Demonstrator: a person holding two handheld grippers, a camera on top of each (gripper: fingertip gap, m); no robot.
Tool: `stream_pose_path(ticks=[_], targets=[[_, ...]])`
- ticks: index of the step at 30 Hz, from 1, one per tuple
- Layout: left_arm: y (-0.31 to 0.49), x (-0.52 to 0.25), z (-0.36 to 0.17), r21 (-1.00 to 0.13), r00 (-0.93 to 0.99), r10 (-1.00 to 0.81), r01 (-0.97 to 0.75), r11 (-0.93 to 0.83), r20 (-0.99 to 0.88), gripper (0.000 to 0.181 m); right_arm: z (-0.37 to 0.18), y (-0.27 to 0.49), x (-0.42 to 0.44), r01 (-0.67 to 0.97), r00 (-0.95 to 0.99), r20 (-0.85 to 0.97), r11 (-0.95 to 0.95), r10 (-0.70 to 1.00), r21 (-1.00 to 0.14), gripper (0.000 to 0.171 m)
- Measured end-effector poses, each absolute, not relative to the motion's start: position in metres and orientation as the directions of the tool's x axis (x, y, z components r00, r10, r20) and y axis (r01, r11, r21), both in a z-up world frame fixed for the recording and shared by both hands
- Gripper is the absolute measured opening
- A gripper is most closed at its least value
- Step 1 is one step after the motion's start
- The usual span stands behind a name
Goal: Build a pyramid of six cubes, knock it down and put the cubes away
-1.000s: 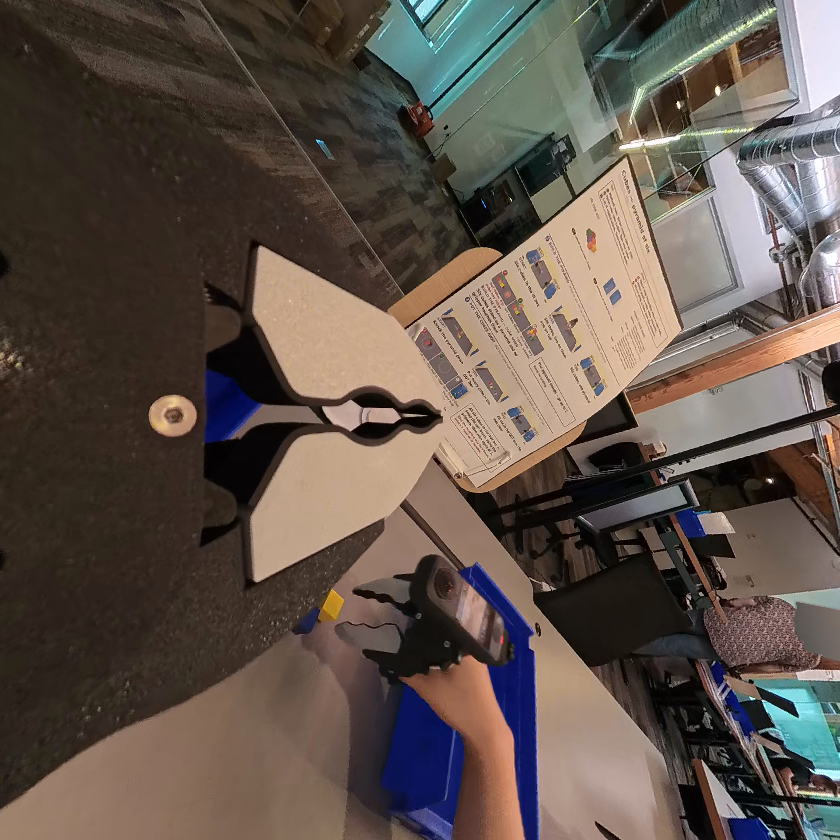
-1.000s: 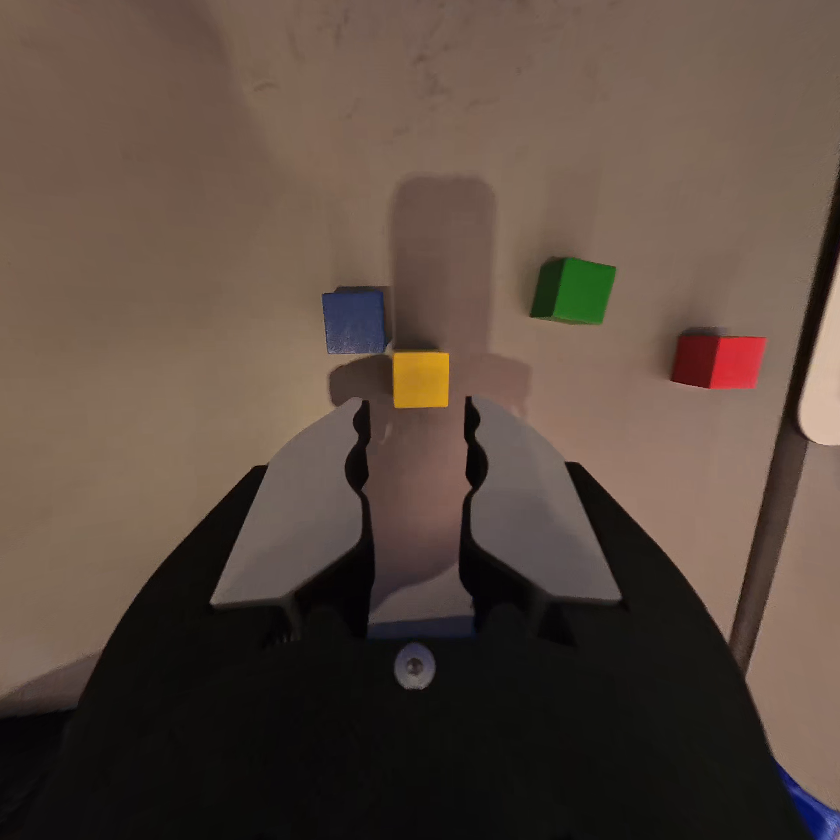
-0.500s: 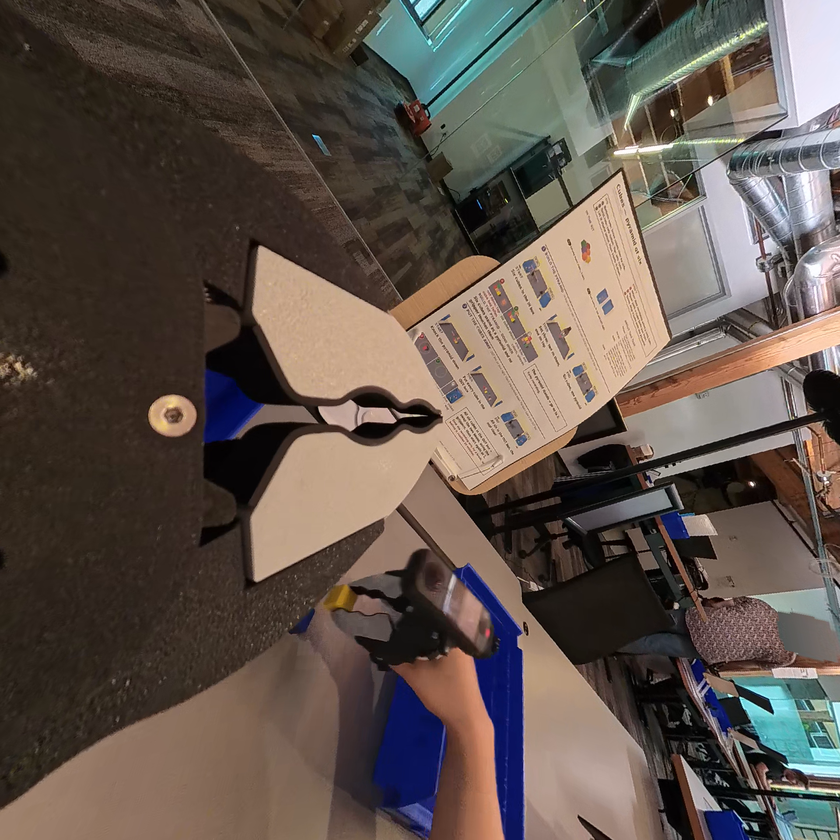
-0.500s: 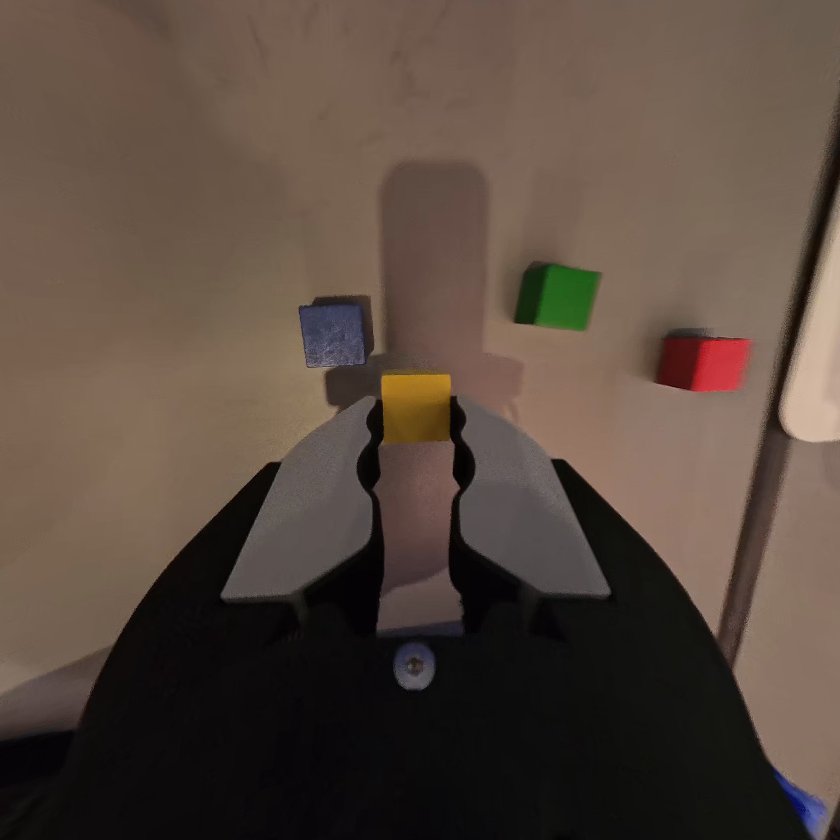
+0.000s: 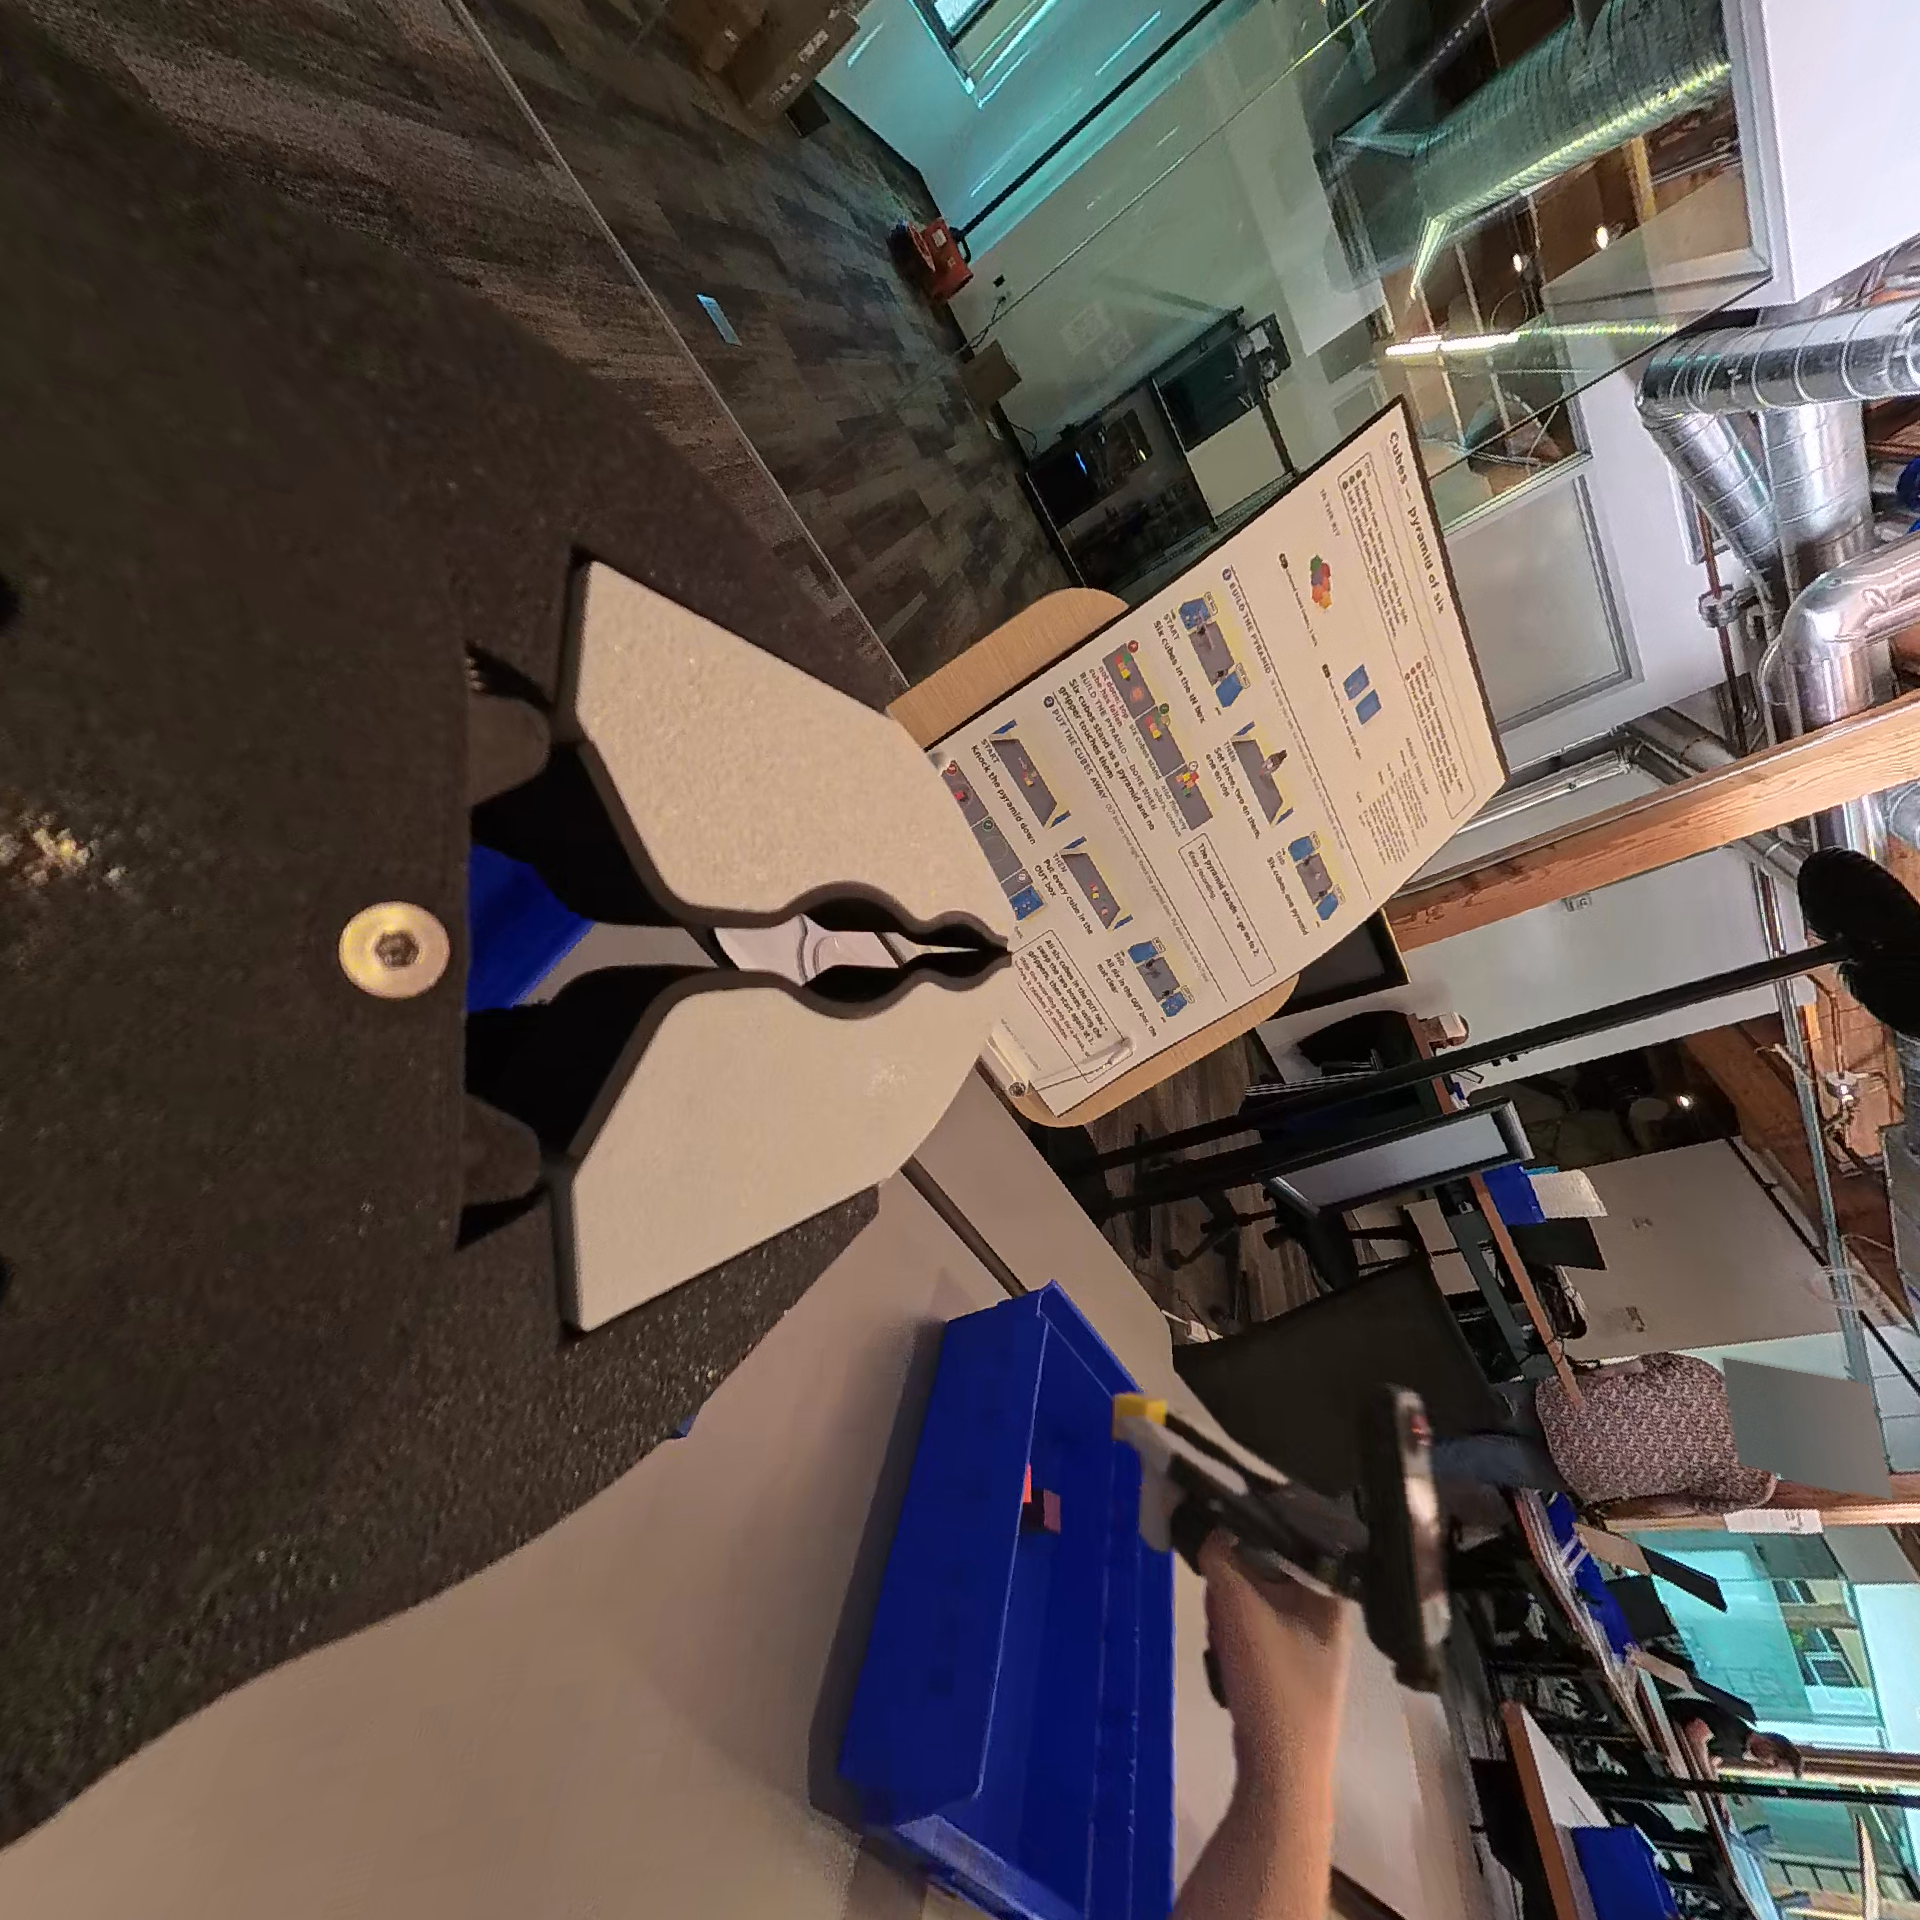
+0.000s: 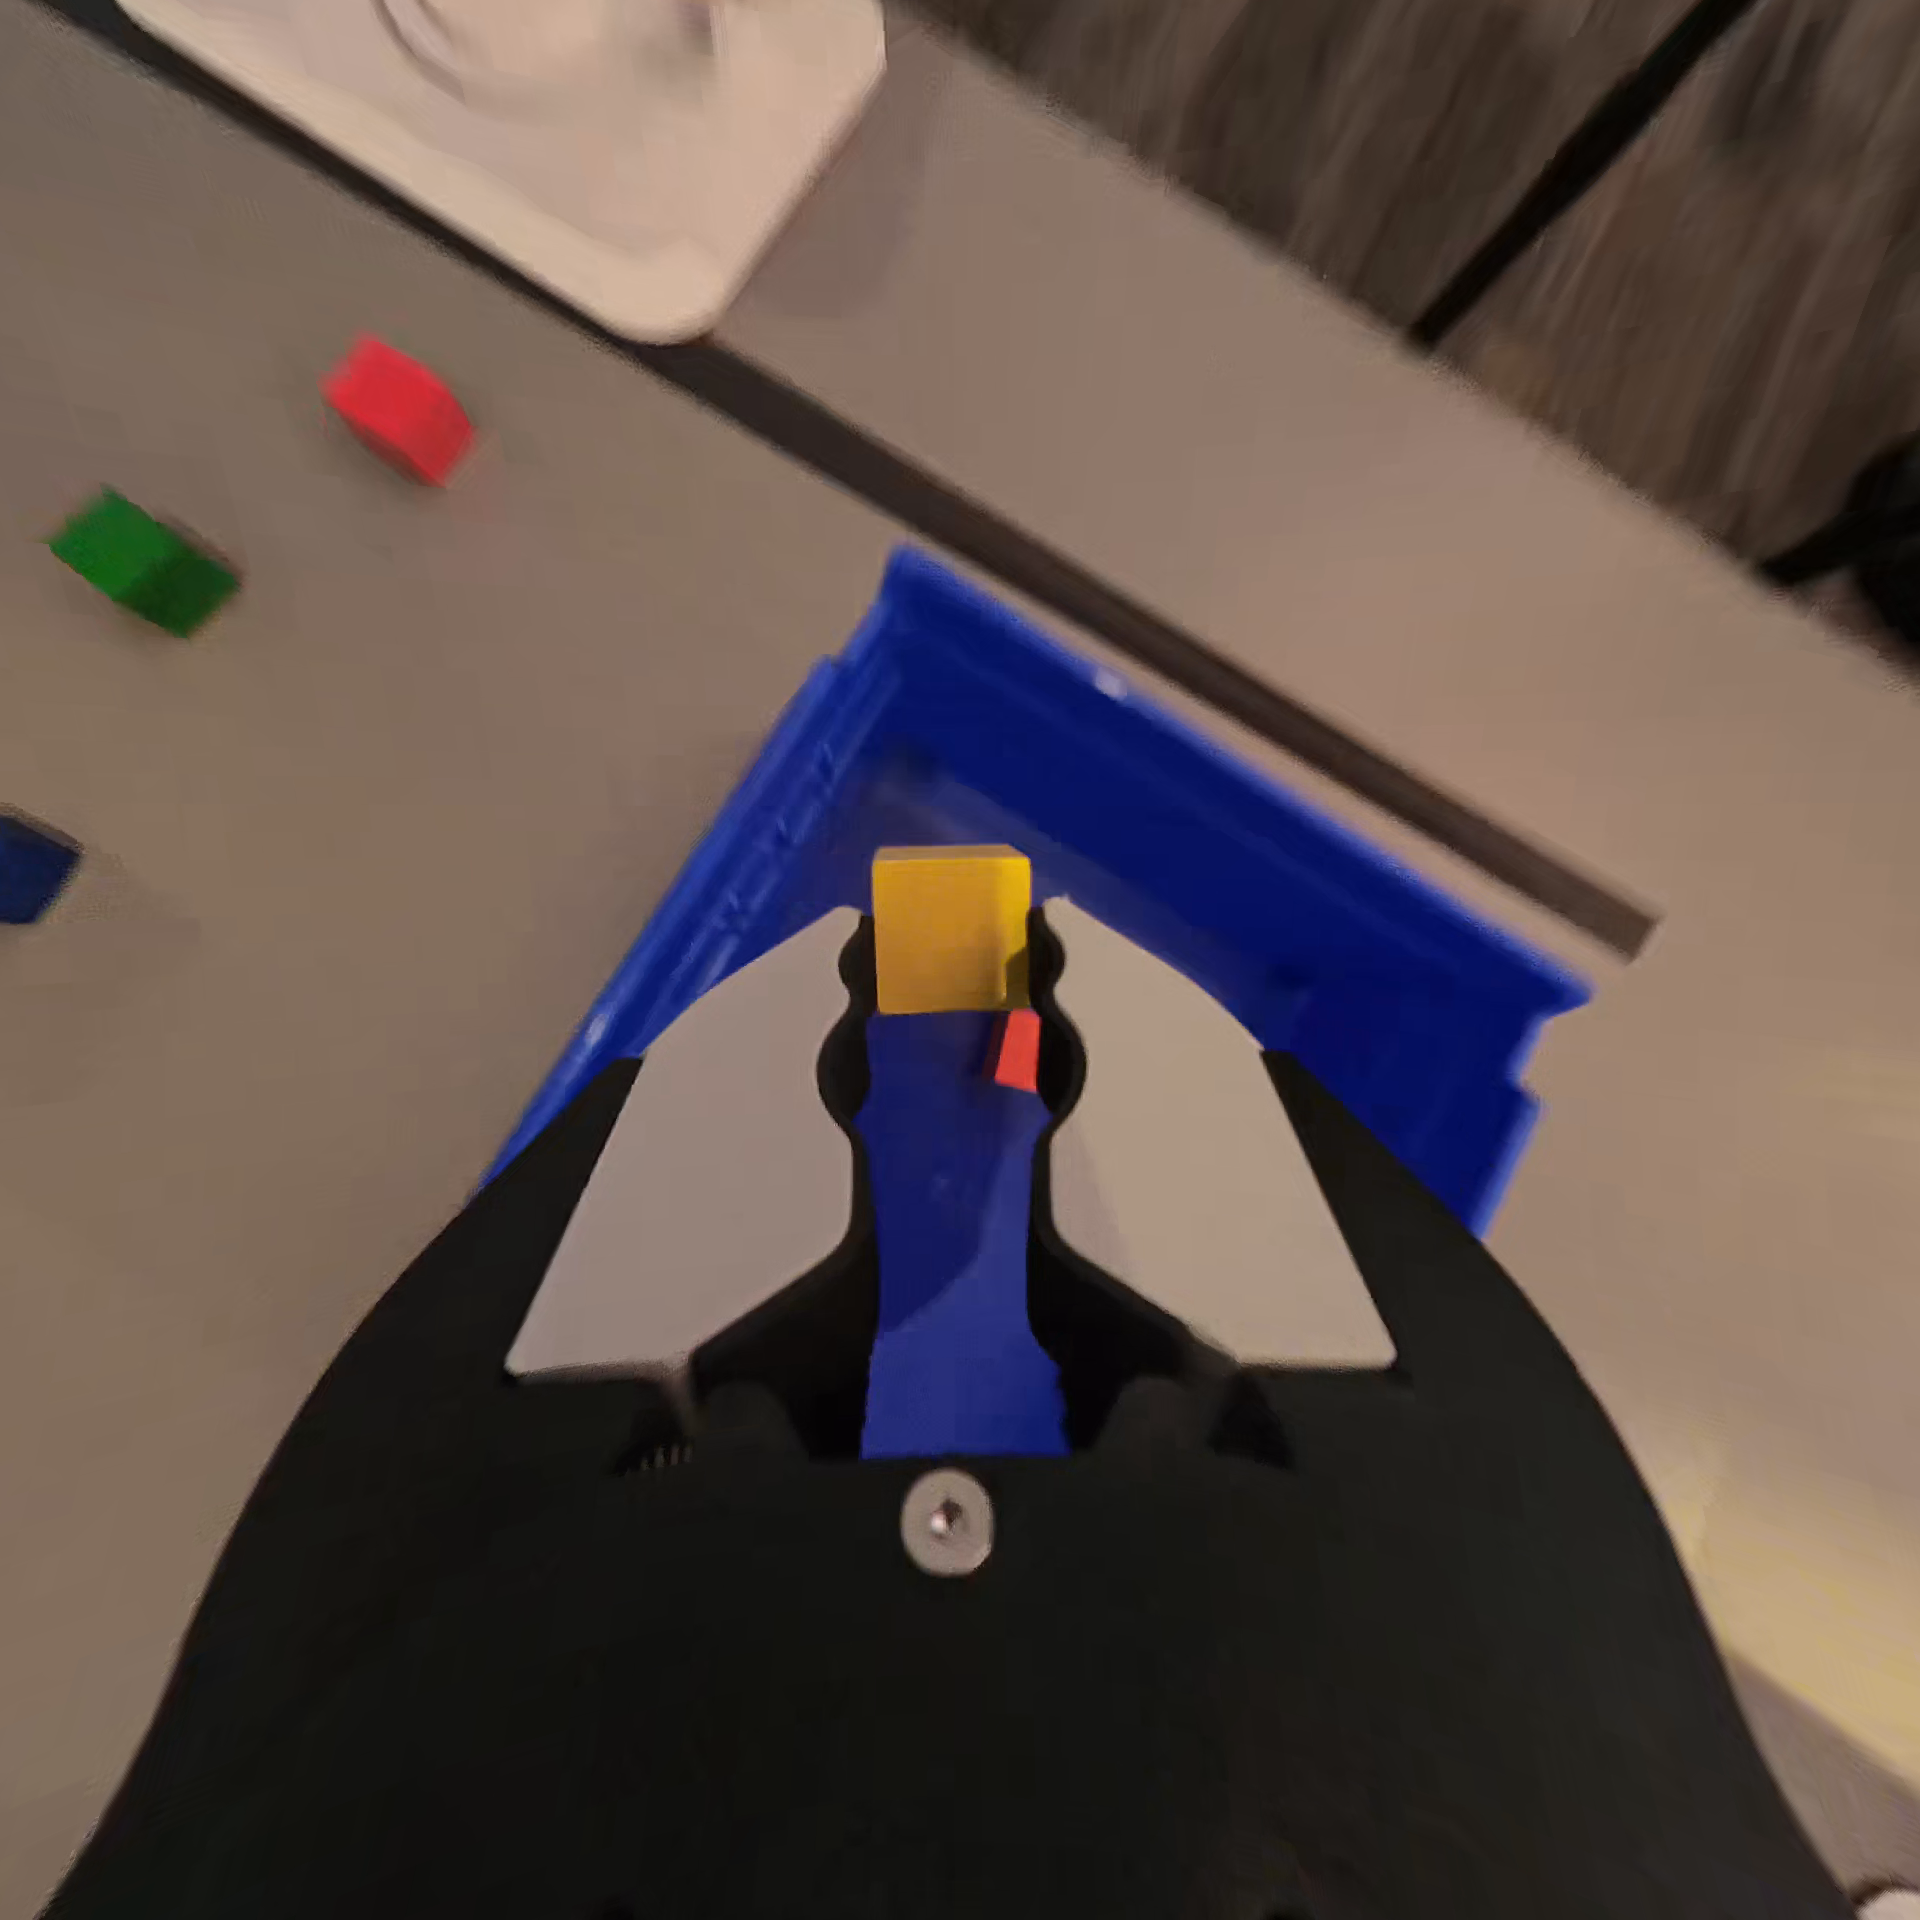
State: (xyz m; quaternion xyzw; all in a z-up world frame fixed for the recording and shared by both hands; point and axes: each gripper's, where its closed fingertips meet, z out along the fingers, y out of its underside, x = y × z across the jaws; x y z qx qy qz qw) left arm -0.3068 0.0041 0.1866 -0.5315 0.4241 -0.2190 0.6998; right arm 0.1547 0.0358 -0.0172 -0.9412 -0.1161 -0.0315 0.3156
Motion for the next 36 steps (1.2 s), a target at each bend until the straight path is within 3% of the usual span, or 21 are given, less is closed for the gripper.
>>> stream_pose_path(ticks=[6,16,20,25,27,30,33,36], targets=[[0.005,-0.306,0.185,-0.932,0.544,-0.760,-0.149,0.330,-0.356,0.000,-0.113,0.025,0.158,0.253,0.966,0.053,-0.880,0.253,-0.403,0.030],[0.006,-0.305,0.183,-0.931,0.541,-0.759,-0.159,0.329,-0.361,0.000,-0.151,0.026,0.163,0.266,0.964,0.066,-0.916,0.258,-0.301,0.030],[0.008,-0.308,0.182,-0.935,0.549,-0.758,-0.163,0.315,-0.351,0.000,-0.129,0.034,0.163,0.255,0.966,0.080,-0.876,0.244,-0.408,0.041],[0.012,-0.312,0.182,-0.941,0.560,-0.759,-0.147,0.304,-0.333,0.000,-0.009,0.042,0.151,0.318,0.946,0.269,-0.671,0.180,-0.669,0.041],[0.013,-0.313,0.183,-0.940,0.563,-0.755,-0.152,0.305,-0.336,0.000,0.041,0.042,0.106,0.415,0.909,0.330,-0.509,0.253,-0.754,0.037],[0.014,-0.312,0.181,-0.939,0.564,-0.752,-0.162,0.304,-0.341,0.000,0.052,0.030,-0.005,0.541,0.743,0.287,-0.290,0.605,-0.789,0.035],[0.014,-0.312,0.179,-0.937,0.566,-0.747,-0.178,0.301,-0.348,0.000,0.001,0.006,-0.086,0.633,0.499,0.165,-0.227,0.851,-0.740,0.037],[0.013,-0.313,0.179,-0.936,0.568,-0.745,-0.182,0.302,-0.351,0.000,-0.072,0.001,-0.111,0.781,0.388,0.170,-0.226,0.906,-0.582,0.044]])
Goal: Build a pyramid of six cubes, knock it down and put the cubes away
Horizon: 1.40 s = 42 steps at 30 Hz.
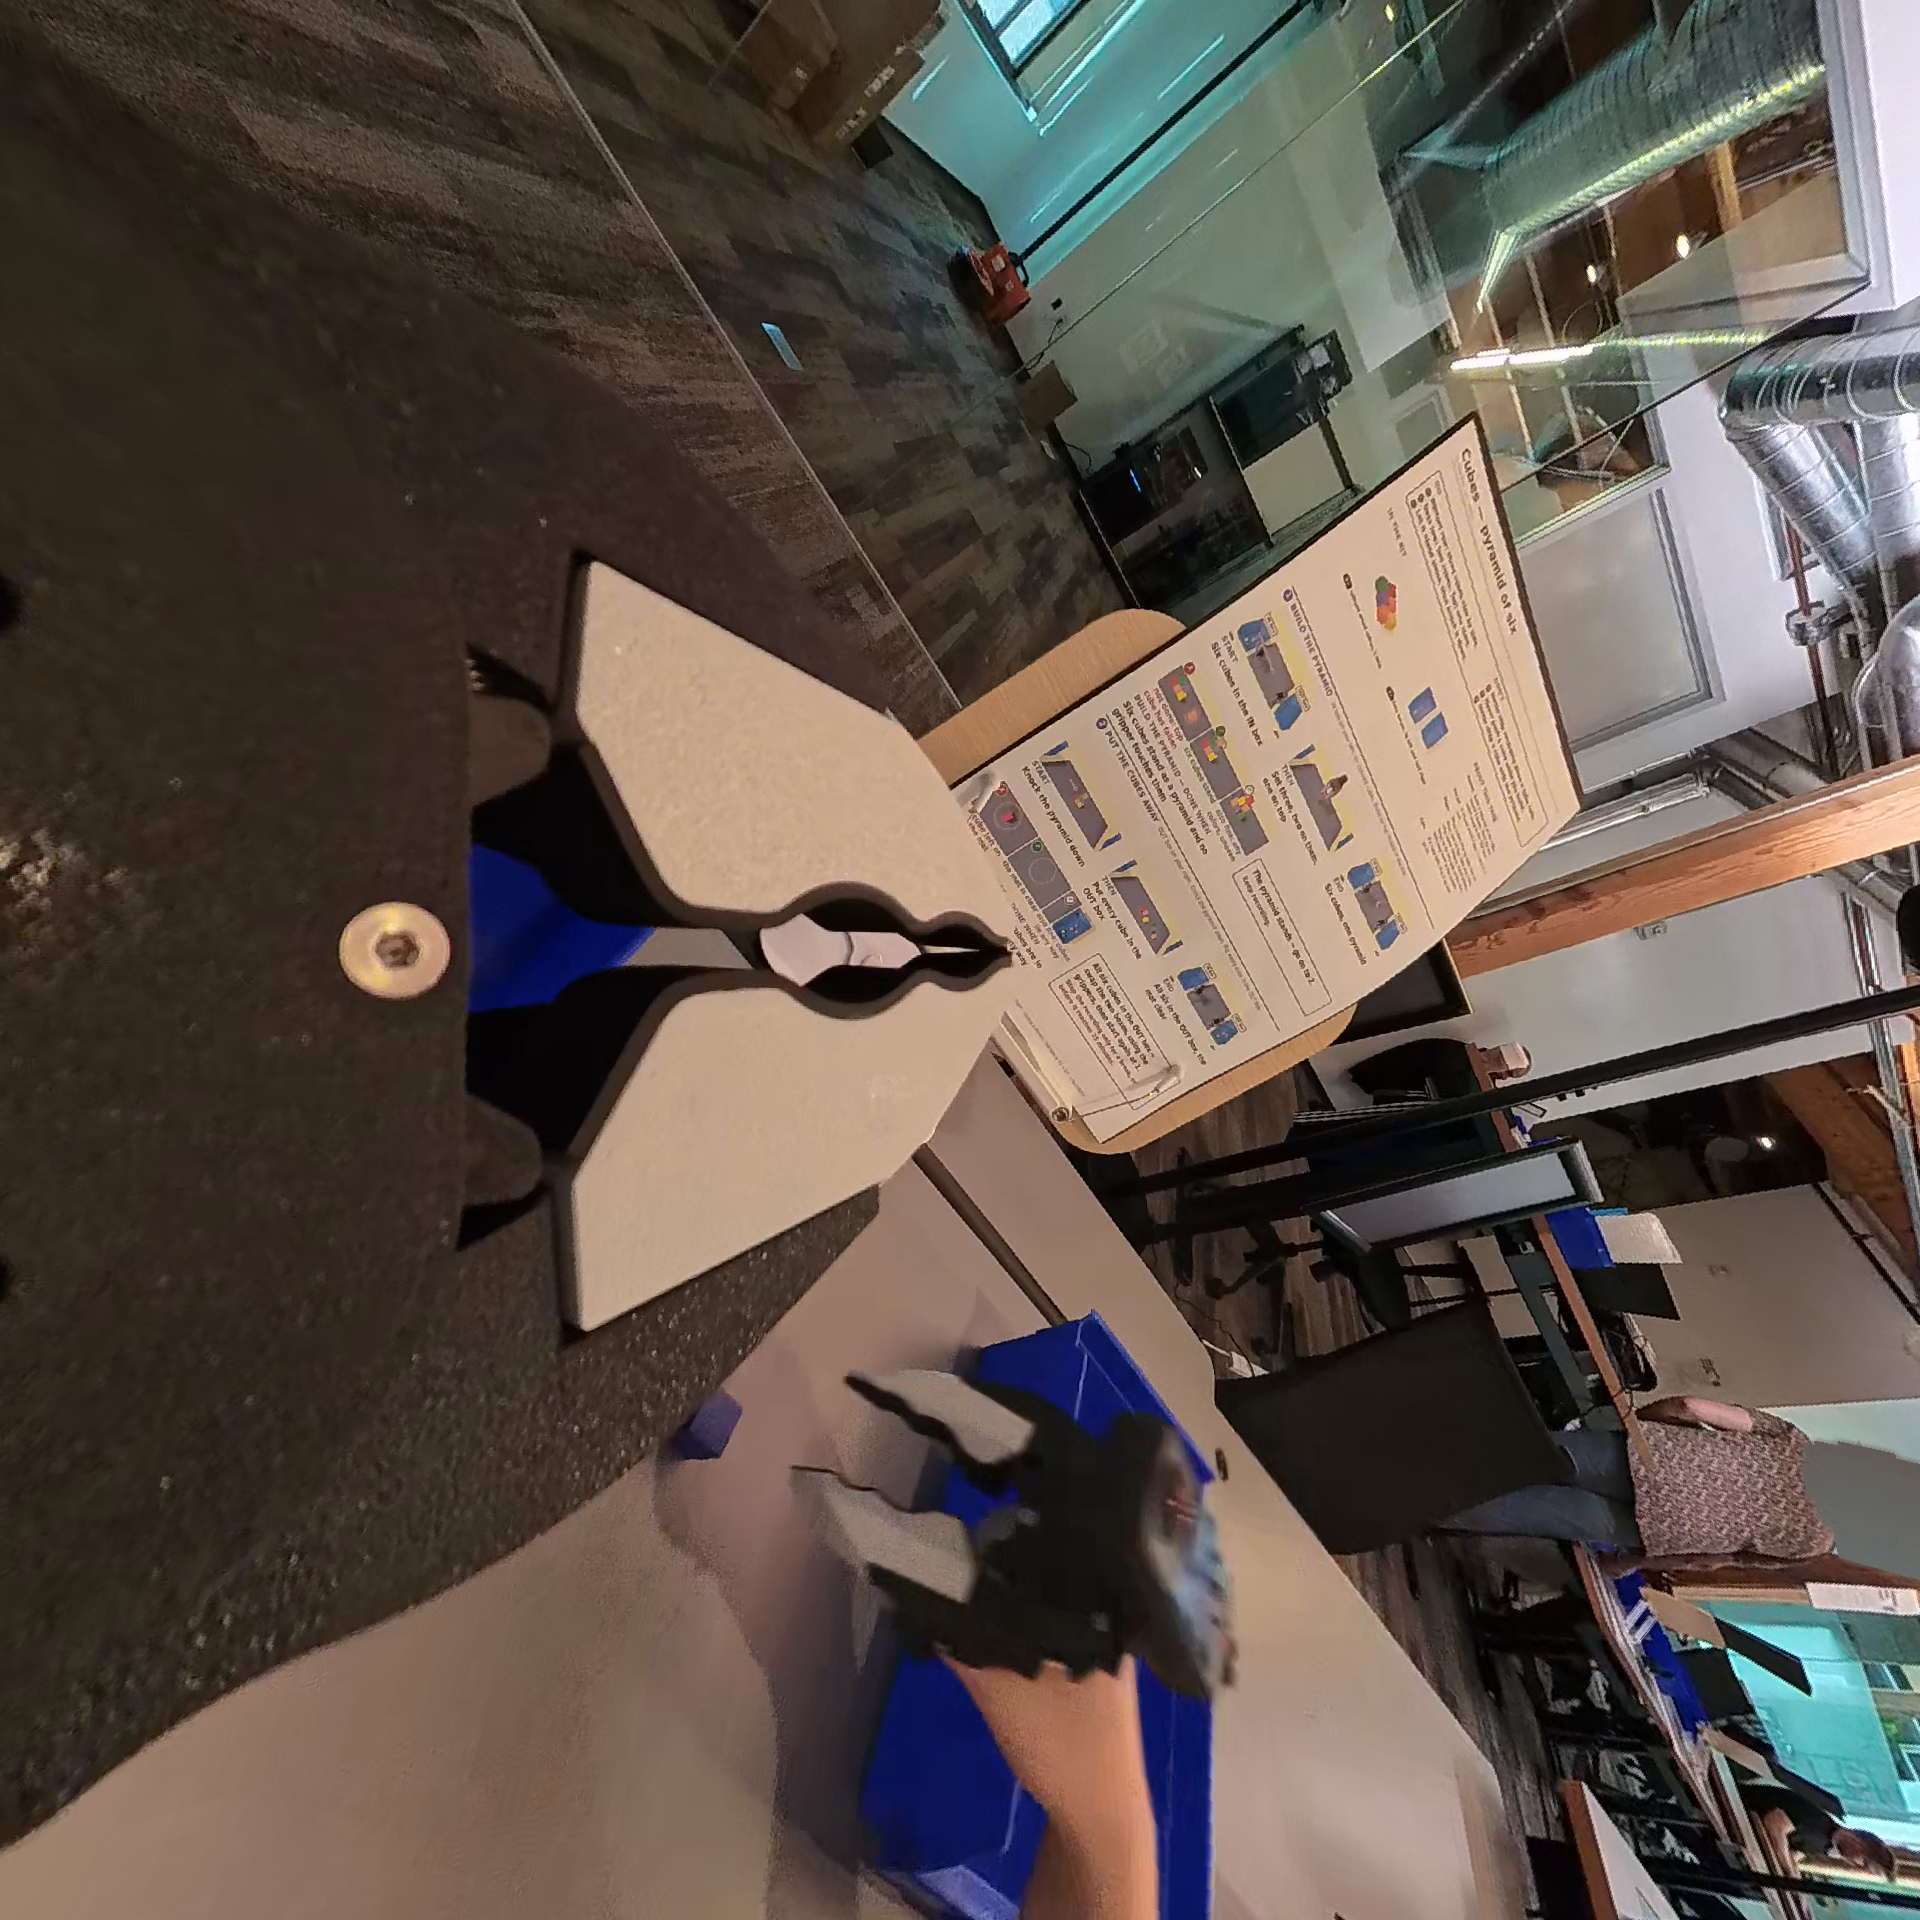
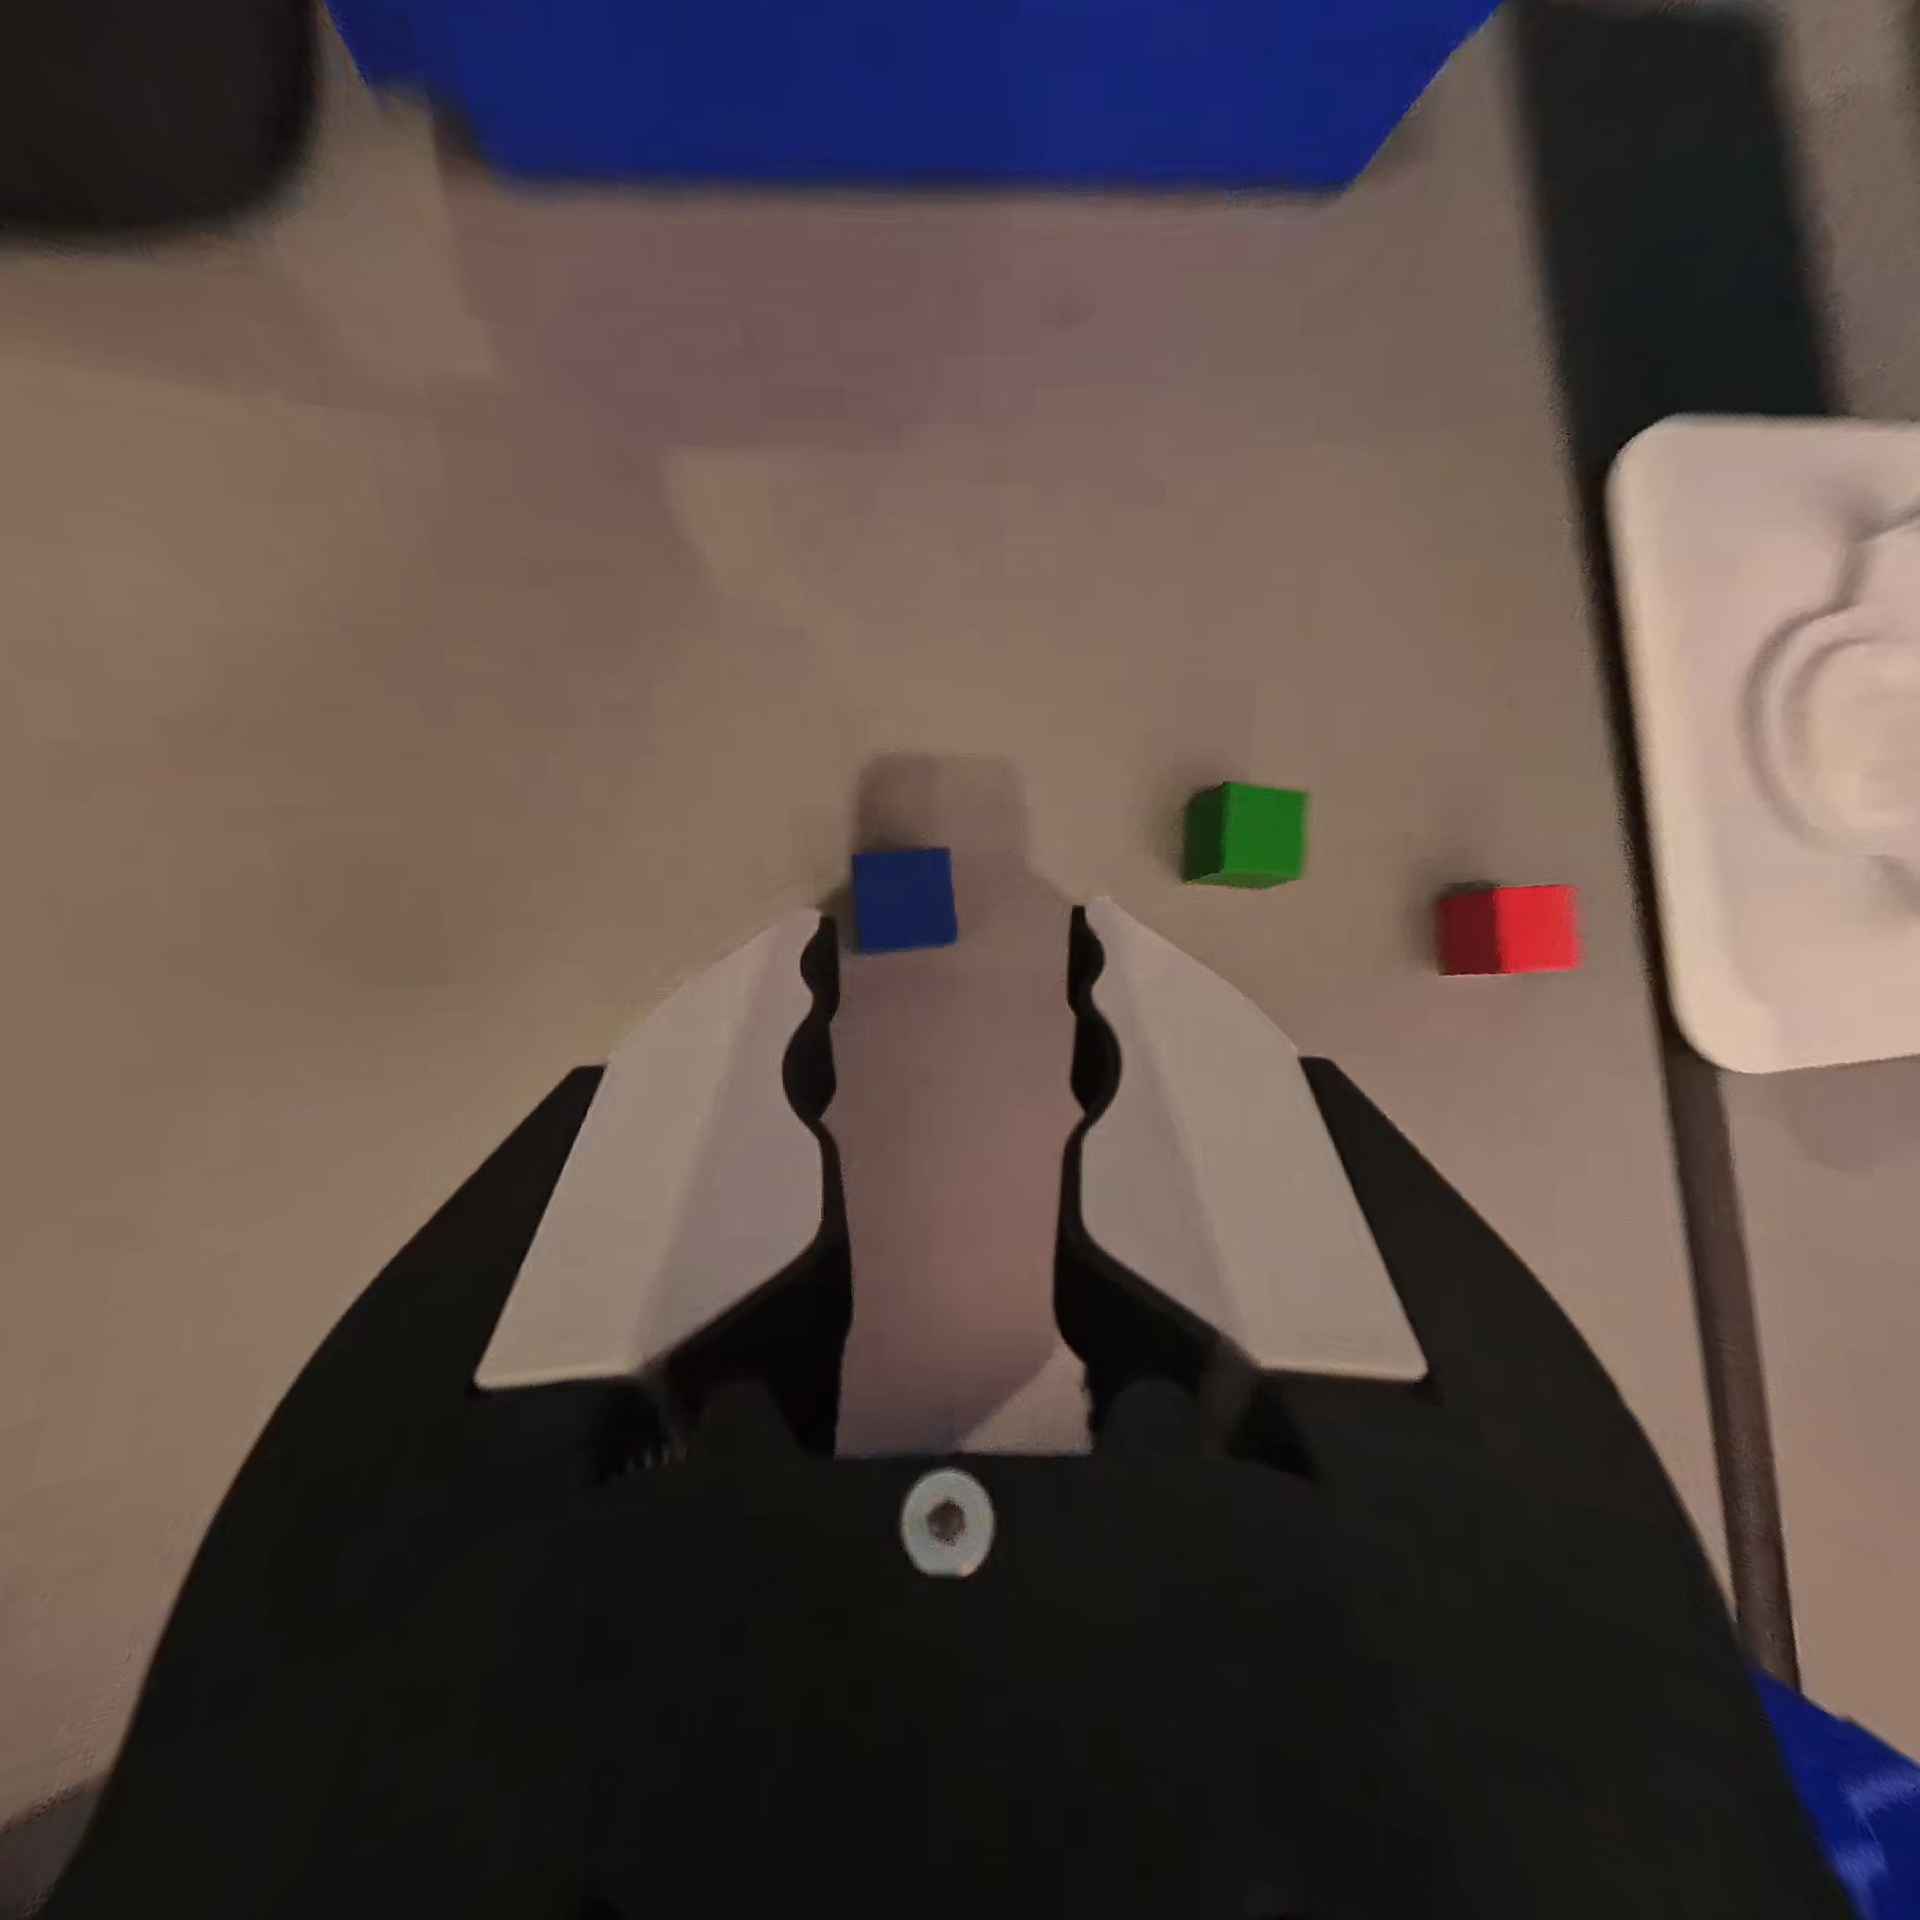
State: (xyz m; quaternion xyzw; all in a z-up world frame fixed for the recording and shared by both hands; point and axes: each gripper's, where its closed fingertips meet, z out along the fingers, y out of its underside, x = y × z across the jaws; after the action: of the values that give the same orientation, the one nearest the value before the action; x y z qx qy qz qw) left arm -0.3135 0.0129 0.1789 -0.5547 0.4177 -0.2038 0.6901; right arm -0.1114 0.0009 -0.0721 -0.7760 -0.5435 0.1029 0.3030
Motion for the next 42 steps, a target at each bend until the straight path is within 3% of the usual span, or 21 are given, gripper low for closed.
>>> stream_pose_path(ticks=[2,5,15,17,20,23,25,27,31,35,42], targets=[[0.011,-0.314,0.180,-0.937,0.565,-0.749,-0.174,0.303,-0.347,0.000,-0.106,0.003,-0.118,0.826,0.376,0.169,-0.246,0.911,-0.507,0.045],[0.011,-0.312,0.179,-0.936,0.560,-0.752,-0.175,0.304,-0.349,0.000,-0.128,0.004,-0.128,0.823,0.387,0.127,-0.279,0.913,-0.495,0.044],[0.011,-0.305,0.176,-0.929,0.540,-0.756,-0.202,0.309,-0.369,0.000,-0.144,0.002,-0.125,0.844,0.379,0.084,-0.307,0.922,-0.440,0.029],[0.010,-0.305,0.175,-0.928,0.537,-0.757,-0.205,0.311,-0.372,0.000,-0.123,0.001,-0.129,0.822,0.387,0.112,-0.287,0.915,-0.492,0.029],[0.010,-0.305,0.175,-0.927,0.538,-0.755,-0.209,0.310,-0.374,0.000,-0.050,0.004,-0.122,0.751,0.451,0.209,-0.242,0.868,-0.614,0.029],[0.011,-0.306,0.174,-0.929,0.537,-0.758,-0.208,0.307,-0.371,0.000,0.032,0.009,-0.071,0.635,0.620,0.290,-0.249,0.729,-0.732,0.028],[0.011,-0.306,0.175,-0.929,0.538,-0.757,-0.207,0.308,-0.371,0.000,0.059,0.011,-0.010,0.560,0.753,0.307,-0.322,0.582,-0.764,0.028],[0.009,-0.306,0.176,-0.929,0.535,-0.760,-0.199,0.311,-0.369,0.000,0.046,0.003,0.057,0.453,0.869,0.233,-0.509,0.437,-0.732,0.028],[0.006,-0.305,0.177,-0.927,0.531,-0.760,-0.200,0.317,-0.374,0.000,-0.038,-0.028,0.166,0.175,0.984,0.120,-0.817,0.129,-0.549,0.029],[0.006,-0.303,0.176,-0.926,0.528,-0.761,-0.204,0.318,-0.378,0.000,-0.099,-0.048,0.200,0.014,1.000,0.030,-0.880,0.000,-0.475,0.030],[0.008,-0.295,0.169,-0.922,0.511,-0.768,-0.237,0.307,-0.387,0.000,-0.130,-0.050,0.211,-0.010,0.999,0.030,-0.902,-0.025,-0.432,0.030]])
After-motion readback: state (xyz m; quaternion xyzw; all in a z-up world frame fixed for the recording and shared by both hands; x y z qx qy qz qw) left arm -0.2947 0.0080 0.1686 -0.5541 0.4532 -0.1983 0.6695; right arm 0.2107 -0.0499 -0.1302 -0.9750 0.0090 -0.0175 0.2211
